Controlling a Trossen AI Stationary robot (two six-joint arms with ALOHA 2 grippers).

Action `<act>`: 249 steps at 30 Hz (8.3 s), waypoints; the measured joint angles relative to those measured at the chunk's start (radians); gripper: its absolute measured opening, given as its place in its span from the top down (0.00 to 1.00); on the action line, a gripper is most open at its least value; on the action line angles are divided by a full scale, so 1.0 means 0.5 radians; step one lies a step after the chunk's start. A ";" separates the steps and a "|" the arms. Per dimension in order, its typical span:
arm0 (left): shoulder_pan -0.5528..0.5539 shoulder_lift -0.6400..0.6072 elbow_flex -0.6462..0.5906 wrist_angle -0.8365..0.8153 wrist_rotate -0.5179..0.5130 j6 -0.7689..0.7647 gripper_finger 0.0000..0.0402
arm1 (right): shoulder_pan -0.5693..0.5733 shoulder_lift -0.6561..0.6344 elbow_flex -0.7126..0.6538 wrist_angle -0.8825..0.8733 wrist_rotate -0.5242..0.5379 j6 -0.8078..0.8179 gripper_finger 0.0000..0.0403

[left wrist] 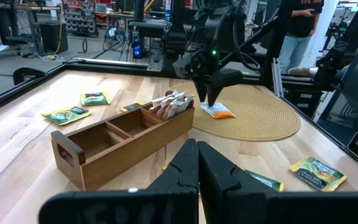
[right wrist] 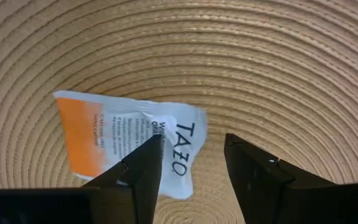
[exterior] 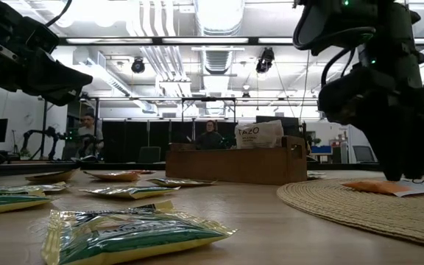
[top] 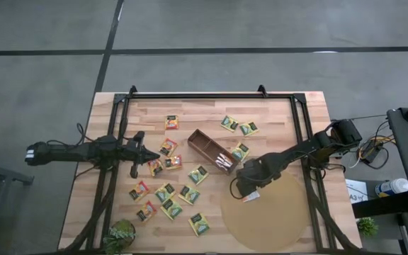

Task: Pick & Place Tea
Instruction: Put the white tea bag into the right section of the wooden organizer, then adjust the white tea bags in the wooden organizer

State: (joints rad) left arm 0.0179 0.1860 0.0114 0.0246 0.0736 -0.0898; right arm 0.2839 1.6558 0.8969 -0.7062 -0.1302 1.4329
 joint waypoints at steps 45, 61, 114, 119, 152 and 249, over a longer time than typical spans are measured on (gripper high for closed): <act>0.000 0.000 0.000 -0.001 0.000 -0.001 1.00 | -0.347 -0.128 0.891 -1.109 0.560 -0.893 0.98; 0.000 0.000 0.000 -0.001 0.000 -0.001 1.00 | -0.587 0.260 1.387 -1.294 0.687 -1.587 0.98; 0.000 0.000 0.000 0.000 0.000 0.000 1.00 | -0.619 1.012 2.034 -1.702 0.719 -2.020 0.98; 0.000 0.000 0.000 0.000 0.000 0.000 1.00 | -0.623 1.012 2.050 -1.663 0.681 -1.964 0.98; 0.000 -0.001 0.000 0.000 0.000 -0.001 1.00 | -0.630 0.920 2.185 -1.647 0.520 -1.940 0.61; 0.000 0.000 0.000 0.000 0.000 0.000 1.00 | -0.472 0.833 1.829 -1.257 0.538 -1.976 0.98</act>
State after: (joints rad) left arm 0.0179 0.1858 0.0115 0.0246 0.0736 -0.0899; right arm 0.0479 2.0724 1.8114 -1.3346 0.1387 0.4450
